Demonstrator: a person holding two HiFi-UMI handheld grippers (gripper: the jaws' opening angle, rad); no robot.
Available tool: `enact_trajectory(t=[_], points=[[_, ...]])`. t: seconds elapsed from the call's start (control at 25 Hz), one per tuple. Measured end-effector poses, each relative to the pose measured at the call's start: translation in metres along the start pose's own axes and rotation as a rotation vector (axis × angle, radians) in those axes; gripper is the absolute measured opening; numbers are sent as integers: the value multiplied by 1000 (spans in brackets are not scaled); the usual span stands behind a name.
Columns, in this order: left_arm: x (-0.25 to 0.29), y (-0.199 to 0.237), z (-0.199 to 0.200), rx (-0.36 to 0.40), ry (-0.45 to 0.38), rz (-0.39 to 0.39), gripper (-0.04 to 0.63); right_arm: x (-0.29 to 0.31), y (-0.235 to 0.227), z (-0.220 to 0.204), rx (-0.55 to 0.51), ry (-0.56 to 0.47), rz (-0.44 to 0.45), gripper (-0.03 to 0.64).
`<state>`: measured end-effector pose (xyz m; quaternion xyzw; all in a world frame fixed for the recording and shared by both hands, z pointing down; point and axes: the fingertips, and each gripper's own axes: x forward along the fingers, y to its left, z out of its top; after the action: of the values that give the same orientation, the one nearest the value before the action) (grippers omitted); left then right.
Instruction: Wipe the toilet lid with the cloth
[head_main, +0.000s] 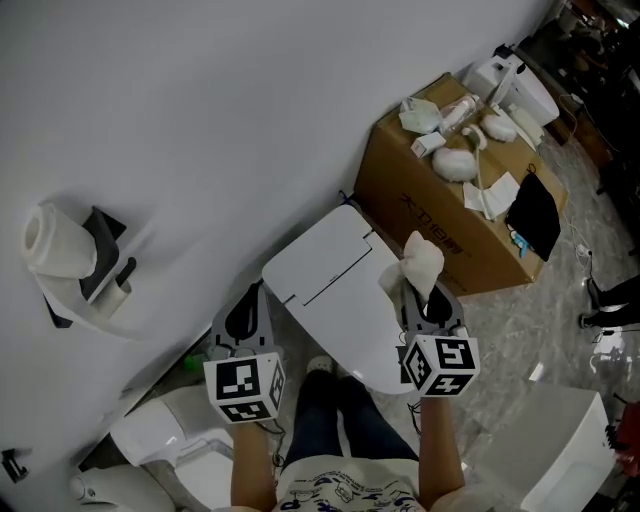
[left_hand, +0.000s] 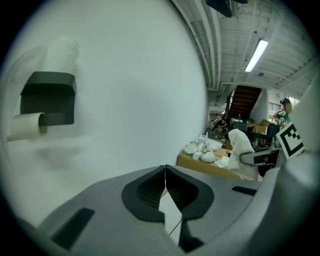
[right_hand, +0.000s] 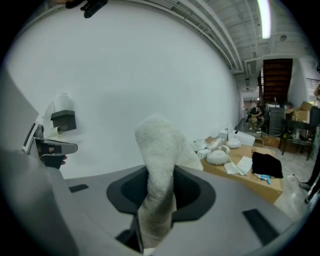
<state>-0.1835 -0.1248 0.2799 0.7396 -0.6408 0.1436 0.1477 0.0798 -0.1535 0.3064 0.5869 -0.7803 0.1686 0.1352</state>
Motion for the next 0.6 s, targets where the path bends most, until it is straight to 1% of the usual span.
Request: enact_trajectory(t=[0.36,0.6], points=[[39,-17,-38,9,69,-33,9,37,-15,-56,-12,138,-13,112],[70,-24,-63,12,112,-58,9,64,-24,-91,10,201,-15,112]])
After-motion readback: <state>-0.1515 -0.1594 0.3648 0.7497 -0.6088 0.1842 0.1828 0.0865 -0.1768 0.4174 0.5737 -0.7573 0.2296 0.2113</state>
